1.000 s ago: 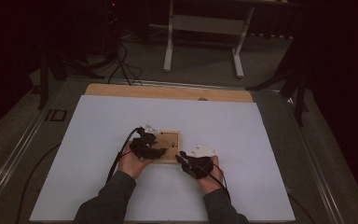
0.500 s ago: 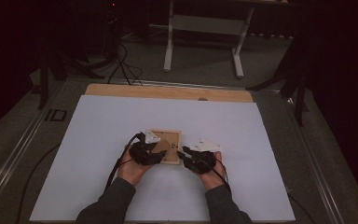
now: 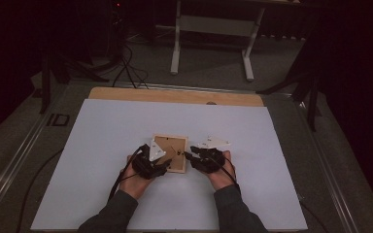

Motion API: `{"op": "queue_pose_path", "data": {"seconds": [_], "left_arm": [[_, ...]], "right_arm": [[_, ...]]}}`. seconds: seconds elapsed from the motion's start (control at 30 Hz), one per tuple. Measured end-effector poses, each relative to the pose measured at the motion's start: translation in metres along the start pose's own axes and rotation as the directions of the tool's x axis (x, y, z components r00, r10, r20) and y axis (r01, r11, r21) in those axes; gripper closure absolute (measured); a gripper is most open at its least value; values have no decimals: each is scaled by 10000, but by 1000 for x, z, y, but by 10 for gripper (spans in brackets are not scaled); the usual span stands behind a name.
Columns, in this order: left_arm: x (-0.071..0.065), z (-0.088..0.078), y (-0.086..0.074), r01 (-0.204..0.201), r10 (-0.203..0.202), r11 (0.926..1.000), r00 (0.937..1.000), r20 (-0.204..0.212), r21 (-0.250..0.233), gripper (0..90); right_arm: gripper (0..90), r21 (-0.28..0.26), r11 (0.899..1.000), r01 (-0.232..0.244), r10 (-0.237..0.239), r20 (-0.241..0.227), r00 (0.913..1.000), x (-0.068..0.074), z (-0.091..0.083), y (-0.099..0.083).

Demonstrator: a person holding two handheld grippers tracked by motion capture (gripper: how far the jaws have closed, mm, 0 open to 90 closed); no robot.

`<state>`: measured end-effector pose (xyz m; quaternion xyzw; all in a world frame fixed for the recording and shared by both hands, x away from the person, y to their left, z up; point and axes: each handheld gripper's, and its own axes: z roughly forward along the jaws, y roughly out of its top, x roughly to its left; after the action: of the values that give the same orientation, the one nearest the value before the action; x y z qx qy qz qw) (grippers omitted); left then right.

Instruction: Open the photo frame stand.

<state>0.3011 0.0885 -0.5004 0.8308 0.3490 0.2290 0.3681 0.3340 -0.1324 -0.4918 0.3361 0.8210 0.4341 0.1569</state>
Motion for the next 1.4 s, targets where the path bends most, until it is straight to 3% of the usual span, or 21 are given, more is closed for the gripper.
{"op": "queue_pose_path", "data": {"seconds": [0.3, 0.57, 0.67, 0.77, 1.0, 1.2, 1.3, 1.4], "left_arm": [[-7, -6, -8, -847, 833, 9958, 9957, -398, -351, 527], [-10, -7, -14, -1295, 1259, 9896, 9903, -585, -626, 526], [-12, -8, -16, -1547, 1500, 9853, 9865, -664, -726, 525], [-11, -9, -17, -1540, 1495, 9850, 9869, -609, -778, 525], [-4, -11, -17, -1124, 1134, 9912, 9935, 102, -692, 526], [5, -11, -17, -202, 245, 9989, 9945, 1014, -434, 499], [12, -11, -17, 574, -557, 9983, 9880, 1443, -71, 501], [20, -11, -18, 1361, -1369, 9905, 9676, 2120, 183, 526]], "right_arm": [[438, 222, 9991, -361, 370, -417, 9984, -9, 9, 15], [407, 674, 9960, -590, 657, -1015, 9927, -17, 22, 18], [408, 687, 9942, -822, 908, -1319, 9871, -22, 26, 19], [420, 715, 9934, -897, 1009, -1735, 9796, -23, 28, 19], [449, 735, 9954, -621, 744, -1776, 9813, -22, 24, 20], [472, 590, 9977, -329, 424, -1688, 9847, -18, 21, 21], [481, 501, 9986, -165, 246, -1648, 9860, -16, 20, 22], [486, 445, 9990, 19, 54, -1630, 9866, -14, 18, 22]]}}
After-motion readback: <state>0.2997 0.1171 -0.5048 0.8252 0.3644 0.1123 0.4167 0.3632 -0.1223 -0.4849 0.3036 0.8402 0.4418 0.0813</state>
